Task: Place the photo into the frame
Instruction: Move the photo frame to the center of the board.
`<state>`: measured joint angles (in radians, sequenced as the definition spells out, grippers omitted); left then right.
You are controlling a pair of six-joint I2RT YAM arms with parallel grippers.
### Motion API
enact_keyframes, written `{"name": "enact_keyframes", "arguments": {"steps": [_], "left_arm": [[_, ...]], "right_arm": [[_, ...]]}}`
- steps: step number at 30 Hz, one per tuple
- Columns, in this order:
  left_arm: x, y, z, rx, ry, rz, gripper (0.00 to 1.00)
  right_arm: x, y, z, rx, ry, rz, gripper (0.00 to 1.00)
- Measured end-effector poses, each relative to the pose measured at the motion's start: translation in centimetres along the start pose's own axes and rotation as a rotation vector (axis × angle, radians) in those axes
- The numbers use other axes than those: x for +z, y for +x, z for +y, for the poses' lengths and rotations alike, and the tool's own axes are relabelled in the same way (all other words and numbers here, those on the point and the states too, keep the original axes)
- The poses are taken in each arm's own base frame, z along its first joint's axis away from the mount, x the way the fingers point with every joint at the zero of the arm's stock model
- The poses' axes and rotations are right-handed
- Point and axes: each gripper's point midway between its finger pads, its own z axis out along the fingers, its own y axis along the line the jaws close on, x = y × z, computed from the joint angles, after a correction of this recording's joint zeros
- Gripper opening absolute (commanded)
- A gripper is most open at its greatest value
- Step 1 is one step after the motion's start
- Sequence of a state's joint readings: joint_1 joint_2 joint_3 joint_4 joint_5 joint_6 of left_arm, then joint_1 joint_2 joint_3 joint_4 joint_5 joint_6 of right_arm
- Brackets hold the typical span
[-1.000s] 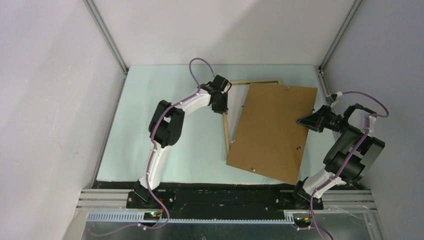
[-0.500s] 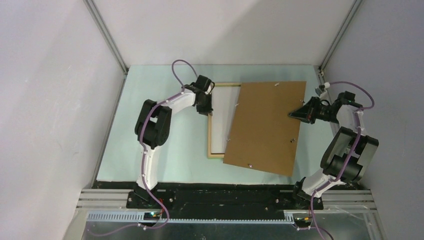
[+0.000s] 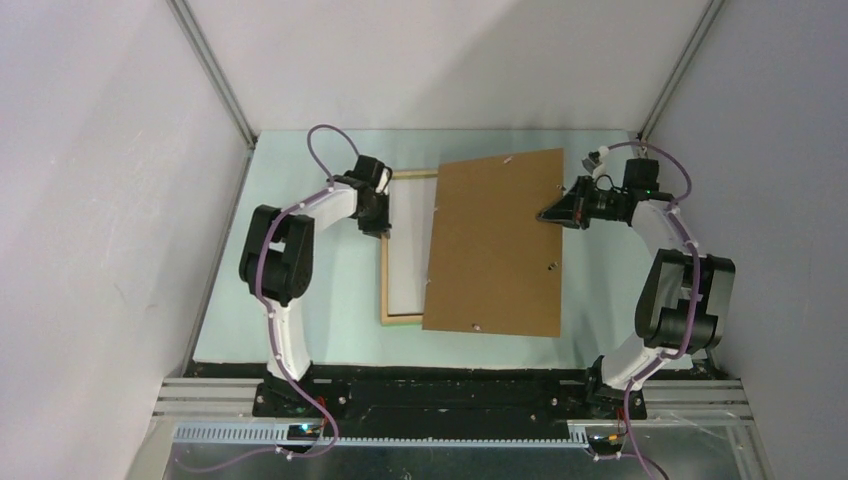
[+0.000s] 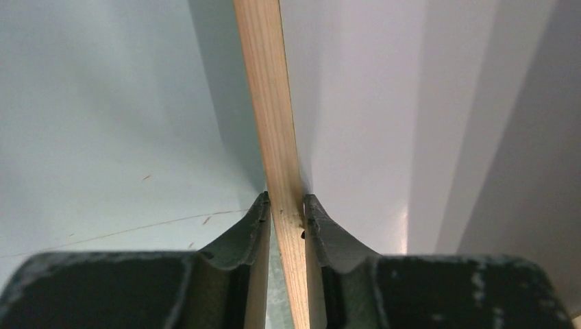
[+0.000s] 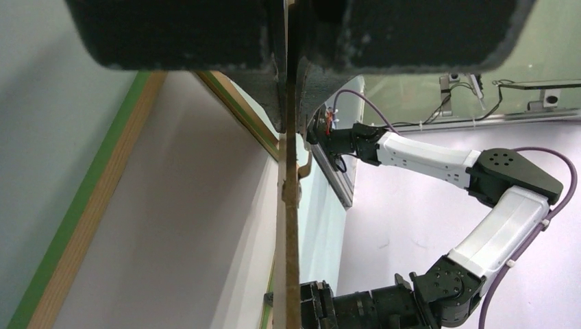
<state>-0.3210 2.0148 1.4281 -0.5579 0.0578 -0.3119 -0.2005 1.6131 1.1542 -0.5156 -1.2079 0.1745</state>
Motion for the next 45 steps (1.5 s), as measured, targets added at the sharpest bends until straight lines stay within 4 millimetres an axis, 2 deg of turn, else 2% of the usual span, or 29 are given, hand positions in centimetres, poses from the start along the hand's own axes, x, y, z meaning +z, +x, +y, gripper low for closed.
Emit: {"name": "enact_keyframes", "arguments": {"steps": [3, 7, 9, 14, 16, 20, 23, 30, 33, 40, 45], "left_arm": [[-0.4, 0.5, 1.3, 0.003, -0.017, 0.004, 0.0], [-0.8, 0.8, 2.4, 0.01, -0.04, 0.004, 0.1], [-0.8, 0.7, 2.6, 0.021, -0.044, 0.003, 0.18], [-0.9, 0.7, 2.9, 0.047, -0.046, 0.003, 0.55], [-1.0, 0.9, 3.5, 0.06, -0.049, 0.008, 0.67], [-1.9, 1.7, 4.8, 0.066, -0.052, 0.03, 0.82], [-3.2, 1.5, 5.0, 0.082, -0.038, 0.015, 0.95], [-8.7, -1.6, 2.3, 0.144, 0.081, -0.131, 1.0], [-10.3, -3.2, 0.6, 0.16, 0.152, -0.18, 1.0], [-11.8, -4.0, -3.4, 0.208, 0.308, -0.198, 0.97], [-12.0, -3.9, -6.5, 0.263, 0.381, -0.19, 0.95]], "right_arm": [[1.6, 0.0, -0.1, 0.014, -0.019, 0.026, 0.0], [3.5, -0.1, -0.5, 0.044, -0.038, 0.049, 0.0], [4.2, -0.2, -0.5, 0.05, -0.049, 0.055, 0.0], [5.7, -0.7, -0.3, 0.051, -0.076, 0.059, 0.0], [6.1, -0.8, -0.3, 0.056, -0.085, 0.062, 0.0], [6.6, -0.8, -0.5, 0.072, -0.09, 0.068, 0.0], [6.7, -0.7, -0.4, 0.069, -0.095, 0.07, 0.0], [7.3, -0.5, 0.3, 0.062, -0.108, 0.084, 0.0], [7.6, -0.4, 0.5, 0.061, -0.114, 0.089, 0.0], [8.1, -0.1, 1.0, 0.053, -0.123, 0.101, 0.0], [8.7, 0.5, 1.5, 0.045, -0.132, 0.122, 0.0]]}}
